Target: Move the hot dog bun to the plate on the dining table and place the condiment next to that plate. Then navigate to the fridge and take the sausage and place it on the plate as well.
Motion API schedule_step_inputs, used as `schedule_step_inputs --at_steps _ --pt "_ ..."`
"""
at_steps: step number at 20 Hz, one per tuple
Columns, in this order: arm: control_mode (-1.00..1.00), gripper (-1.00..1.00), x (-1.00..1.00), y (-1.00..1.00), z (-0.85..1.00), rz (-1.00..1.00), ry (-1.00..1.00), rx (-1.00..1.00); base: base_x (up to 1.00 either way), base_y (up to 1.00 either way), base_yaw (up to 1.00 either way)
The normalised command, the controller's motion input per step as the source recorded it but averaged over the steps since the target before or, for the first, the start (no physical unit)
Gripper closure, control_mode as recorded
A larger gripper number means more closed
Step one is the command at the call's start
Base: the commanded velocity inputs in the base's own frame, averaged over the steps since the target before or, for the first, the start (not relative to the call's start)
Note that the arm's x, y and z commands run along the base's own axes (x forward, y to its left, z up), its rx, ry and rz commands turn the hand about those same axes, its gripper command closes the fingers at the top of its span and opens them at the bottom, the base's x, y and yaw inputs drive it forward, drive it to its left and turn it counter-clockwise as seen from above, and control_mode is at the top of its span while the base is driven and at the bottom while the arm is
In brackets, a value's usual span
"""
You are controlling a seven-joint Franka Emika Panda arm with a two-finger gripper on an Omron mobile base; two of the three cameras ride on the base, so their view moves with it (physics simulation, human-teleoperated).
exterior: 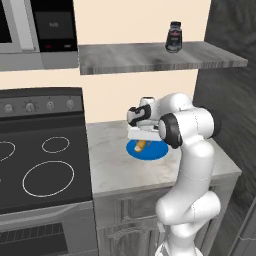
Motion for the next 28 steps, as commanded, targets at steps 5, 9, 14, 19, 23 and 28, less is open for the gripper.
schedule_step_inputs --at_steps 5,9,14,19,23,28 --pt "-1.00 1.00 -0.05 -0.01 -0.02 0.02 -0.01 0.00 0.00 0.00 0.00" --pt "-1.00 1.00 -0.58 -0.18 0.59 0.02 -0.34 0.00 0.00 0.00 0.00" --pt "-1.00 1.00 -0.61 -0.25 0.87 0.00 -0.34 -0.01 0.00 0.00 0.00" --pt "-1.00 1.00 -0.58 -0.16 0.95 0.00 -0.27 -0.03 0.00 0.00 0.00" --pt "-1.00 1.00 -0.67 -0.15 0.88 0.00 -0.17 -0.05 0.00 0.00 0.00" --pt "-1.00 1.00 -0.71 -0.07 0.76 0.00 -0.17 -0.06 0.00 0.00 0.00"
